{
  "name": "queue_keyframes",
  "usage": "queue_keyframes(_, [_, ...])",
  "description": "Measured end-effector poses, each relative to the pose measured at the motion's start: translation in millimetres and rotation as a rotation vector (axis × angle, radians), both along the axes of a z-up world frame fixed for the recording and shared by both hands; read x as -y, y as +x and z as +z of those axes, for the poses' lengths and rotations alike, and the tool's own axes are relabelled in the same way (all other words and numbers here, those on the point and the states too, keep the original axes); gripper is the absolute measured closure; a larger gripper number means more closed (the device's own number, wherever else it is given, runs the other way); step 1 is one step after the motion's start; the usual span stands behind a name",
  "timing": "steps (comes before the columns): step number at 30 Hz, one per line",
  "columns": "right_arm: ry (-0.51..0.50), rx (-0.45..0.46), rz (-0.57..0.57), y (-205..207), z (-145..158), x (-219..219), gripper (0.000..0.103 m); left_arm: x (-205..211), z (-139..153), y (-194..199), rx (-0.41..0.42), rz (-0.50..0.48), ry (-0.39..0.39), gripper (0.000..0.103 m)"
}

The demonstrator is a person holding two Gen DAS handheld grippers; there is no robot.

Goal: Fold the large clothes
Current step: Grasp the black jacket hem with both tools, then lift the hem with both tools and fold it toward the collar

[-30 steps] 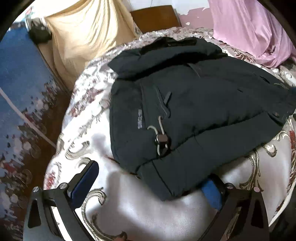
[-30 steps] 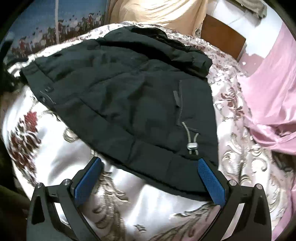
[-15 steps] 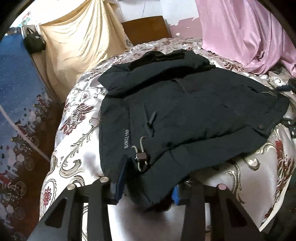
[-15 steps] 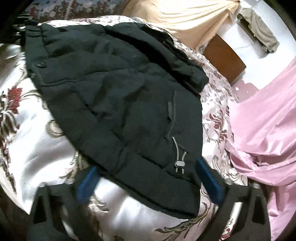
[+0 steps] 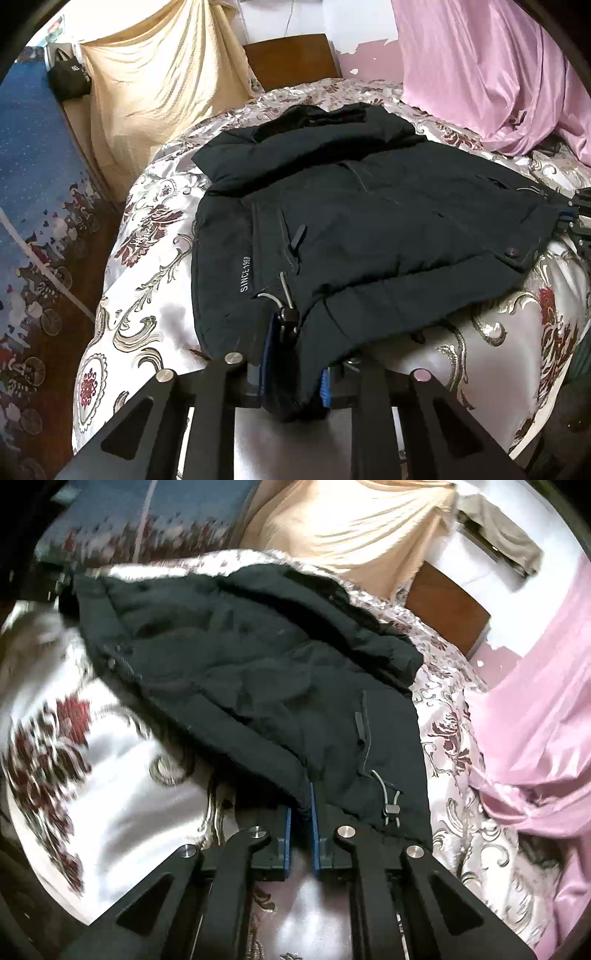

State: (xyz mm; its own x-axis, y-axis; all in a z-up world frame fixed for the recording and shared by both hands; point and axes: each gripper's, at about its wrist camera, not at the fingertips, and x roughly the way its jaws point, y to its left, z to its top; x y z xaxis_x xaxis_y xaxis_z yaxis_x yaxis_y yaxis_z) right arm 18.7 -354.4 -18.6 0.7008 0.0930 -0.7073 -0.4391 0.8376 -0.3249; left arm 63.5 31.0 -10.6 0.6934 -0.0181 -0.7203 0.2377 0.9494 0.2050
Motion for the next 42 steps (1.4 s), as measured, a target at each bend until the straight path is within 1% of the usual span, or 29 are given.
queue_keyframes(2, [0.032,0.014,-0.015,-2,3,4,0.097,0,2,-3,0.016,0.001,-0.005,0.087])
queue_keyframes(6, [0.056,0.034,-0.020,-8,8,7,0.098,-2,10,-13,0.061,0.005,-0.031,0.088])
queue_keyframes(11, [0.083,0.035,-0.012,-21,20,12,0.098,-6,20,-27,0.069,-0.004,-0.061,0.088])
queue_keyframes(13, [0.113,0.030,-0.019,-22,27,17,0.098,-6,26,-29,0.067,-0.006,-0.082,0.088])
queue_keyframes(19, [0.249,0.048,-0.056,10,57,32,0.099,-11,54,-5,0.077,0.007,-0.165,0.088])
queue_keyframes(24, [0.333,0.098,-0.062,64,89,39,0.099,-14,87,40,0.090,0.001,-0.210,0.088])
queue_keyframes(28, [0.330,0.149,-0.067,119,109,36,0.099,-12,109,85,0.102,-0.006,-0.209,0.089])
queue_keyframes(29, [0.331,0.156,-0.075,129,113,31,0.099,-12,115,103,0.098,-0.003,-0.208,0.090])
queue_keyframes(33, [0.324,0.171,-0.103,190,119,25,0.099,-9,124,153,0.089,0.013,-0.203,0.090])
queue_keyframes(34, [0.324,0.170,-0.109,199,120,23,0.099,-8,126,165,0.091,0.017,-0.200,0.090])
queue_keyframes(36, [0.336,0.166,-0.127,231,120,21,0.099,-6,130,189,0.101,0.024,-0.199,0.090])
queue_keyframes(39, [0.339,0.173,-0.146,271,122,18,0.099,-5,137,223,0.117,0.033,-0.216,0.091])
queue_keyframes(40, [0.341,0.173,-0.149,279,122,17,0.099,-5,138,233,0.119,0.036,-0.229,0.091])
queue_keyframes(42, [0.338,0.178,-0.160,307,123,14,0.099,-3,142,253,0.126,0.045,-0.232,0.091])
